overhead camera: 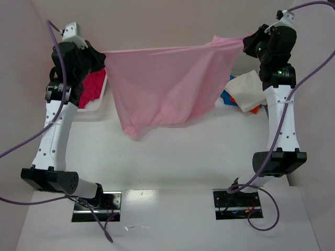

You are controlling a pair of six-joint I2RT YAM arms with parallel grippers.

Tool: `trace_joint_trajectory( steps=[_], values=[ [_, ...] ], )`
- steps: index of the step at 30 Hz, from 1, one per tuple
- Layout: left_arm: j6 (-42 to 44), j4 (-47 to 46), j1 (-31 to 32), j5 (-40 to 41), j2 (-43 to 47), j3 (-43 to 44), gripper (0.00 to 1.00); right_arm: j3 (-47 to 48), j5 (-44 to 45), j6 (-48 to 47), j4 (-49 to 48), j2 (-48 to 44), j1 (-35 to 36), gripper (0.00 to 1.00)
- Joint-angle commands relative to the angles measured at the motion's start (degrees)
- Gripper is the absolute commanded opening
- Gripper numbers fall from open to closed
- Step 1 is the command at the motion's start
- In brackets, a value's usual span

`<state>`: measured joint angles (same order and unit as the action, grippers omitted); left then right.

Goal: Fold and stack the t-shirts
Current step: Flatten out the tshirt

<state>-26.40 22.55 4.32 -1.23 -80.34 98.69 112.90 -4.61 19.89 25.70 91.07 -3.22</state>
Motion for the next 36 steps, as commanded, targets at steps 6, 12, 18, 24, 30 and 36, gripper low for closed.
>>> trace_joint_trajectory(
  steps=[6, 12, 18, 24, 30, 36],
  values=[
    [3.2, -2.33, -3.08, 2.81, -3.07, 15.31, 0.0, 2.95, 1.54, -0.73, -2.58, -8.47, -2.85, 0.0],
    [3.41, -1.26, -3.53, -1.29, 0.37, 15.83, 0.0, 1.68, 0.7, -0.73, -3.2, -13.72, -2.85, 0.0],
    [5.32, 3.82, -3.53, -7.29, 7.87, 10.88, 0.0, -3.88, -2.68, -0.21, -3.31, -22.42, -2.85, 0.0],
    [7.07, 9.11, -3.53, -5.09, 22.67, 5.73, 0.0, -4.86, -2.77, 0.32, 2.05, -32.82, -2.85, 0.0],
    [7.07, 11.45, -3.53, 0.87, 29.27, 5.86, 0.0, 1.94, -2.15, 0.32, 5.86, -35.36, -2.85, 0.0],
    [3.15, 10.43, -3.53, 2.93, 21.89, 2.28, 0.0, -2.75, -1.01, 0.32, 5.77, -29.05, -2.85, 0.0]
  ],
)
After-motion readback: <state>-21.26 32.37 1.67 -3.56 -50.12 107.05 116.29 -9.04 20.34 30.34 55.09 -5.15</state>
